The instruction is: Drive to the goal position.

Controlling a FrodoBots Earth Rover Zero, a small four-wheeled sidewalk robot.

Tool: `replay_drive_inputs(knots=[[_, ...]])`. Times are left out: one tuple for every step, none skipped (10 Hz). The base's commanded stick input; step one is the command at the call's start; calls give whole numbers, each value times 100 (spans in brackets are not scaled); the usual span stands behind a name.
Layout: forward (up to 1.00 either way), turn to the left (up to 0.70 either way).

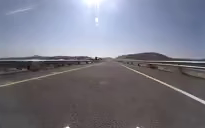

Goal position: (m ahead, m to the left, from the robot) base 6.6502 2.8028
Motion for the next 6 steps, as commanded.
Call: replay_drive_inputs(knots=[[0,0],[20,0],[52,0],[70,-27],[70,-27],[70,-24]])
